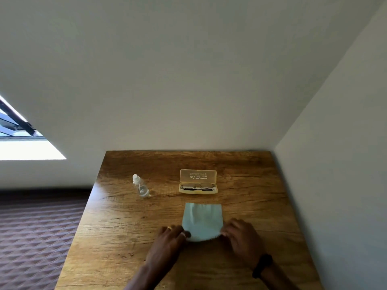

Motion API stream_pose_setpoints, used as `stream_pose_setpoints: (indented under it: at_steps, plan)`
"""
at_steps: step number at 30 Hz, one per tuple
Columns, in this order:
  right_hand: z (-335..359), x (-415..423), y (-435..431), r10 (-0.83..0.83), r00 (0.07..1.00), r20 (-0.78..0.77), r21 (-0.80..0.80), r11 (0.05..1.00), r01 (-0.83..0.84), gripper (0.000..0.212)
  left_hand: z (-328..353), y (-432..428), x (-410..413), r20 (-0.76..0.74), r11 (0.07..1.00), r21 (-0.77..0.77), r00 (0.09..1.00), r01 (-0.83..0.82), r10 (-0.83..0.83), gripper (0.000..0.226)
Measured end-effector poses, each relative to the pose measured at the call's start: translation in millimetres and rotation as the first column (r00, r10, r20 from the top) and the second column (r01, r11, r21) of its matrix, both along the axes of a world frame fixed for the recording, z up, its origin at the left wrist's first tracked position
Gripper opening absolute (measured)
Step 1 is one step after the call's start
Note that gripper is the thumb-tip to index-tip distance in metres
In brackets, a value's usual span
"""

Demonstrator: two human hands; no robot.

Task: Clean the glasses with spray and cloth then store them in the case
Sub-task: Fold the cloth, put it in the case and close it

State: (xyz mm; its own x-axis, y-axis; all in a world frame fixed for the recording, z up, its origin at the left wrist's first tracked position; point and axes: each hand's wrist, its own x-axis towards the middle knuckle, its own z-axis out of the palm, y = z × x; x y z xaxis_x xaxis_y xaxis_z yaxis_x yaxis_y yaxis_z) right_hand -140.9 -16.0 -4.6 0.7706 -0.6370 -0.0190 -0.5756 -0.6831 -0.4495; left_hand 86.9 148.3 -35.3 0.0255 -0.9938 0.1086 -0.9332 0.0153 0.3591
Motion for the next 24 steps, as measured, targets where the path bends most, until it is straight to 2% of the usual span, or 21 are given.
stream_pose_setpoints:
  at_steps: [2, 4, 7, 11, 17, 20, 22, 23, 24]
  plan:
    - [-16, -15, 15, 0.03, 0.998, -0.047, 0.015, 0.999, -0.029, 0.028, -12, 20, -11, 0.039, 0.999, 0.013, 0.998, 0.041, -0.042, 0.024]
    - [-26, -28, 28, 0.038, 0.998, -0.043, 0.005, 0.999, -0.038, 0.018, -13, 35, -20, 0.039, 0.998, 0.029, 0.997, 0.062, -0.063, 0.021]
    - [-31, -40, 45, 0.057, 0.998, -0.005, -0.033, 0.998, -0.057, 0.008, -16, 50, -25, 0.08, 0.995, 0.053, 0.993, 0.085, -0.089, 0.035]
    - [-35, -52, 61, 0.098, 0.995, -0.034, -0.077, 0.992, -0.101, 0.004, -16, 59, -29, 0.084, 0.996, 0.076, 0.995, 0.042, -0.048, 0.022]
    - [-42, -54, 66, 0.087, 0.989, -0.117, -0.082, 0.992, -0.096, 0.003, -21, 60, -27, 0.034, 0.992, 0.122, 0.999, -0.04, 0.036, 0.024]
    - [-37, -52, 60, 0.091, 0.987, -0.13, -0.094, 0.99, -0.104, 0.013, -12, 61, -27, 0.052, 0.998, 0.057, 0.998, -0.03, 0.027, 0.023]
    - [-31, -46, 54, 0.012, 0.996, -0.083, -0.116, 0.993, -0.022, 0.016, -8, 56, -24, 0.011, 0.993, -0.017, 0.993, -0.121, 0.121, 0.023]
    - [-30, -41, 50, -0.038, 0.996, -0.086, -0.125, 0.992, 0.027, 0.025, -7, 50, -21, -0.01, 0.984, -0.012, 0.984, -0.178, 0.178, 0.029]
    - [-30, -36, 45, -0.078, 0.99, -0.116, -0.121, 0.991, 0.063, 0.037, -8, 43, -16, -0.01, 0.974, 0.057, 0.976, -0.218, 0.219, 0.038]
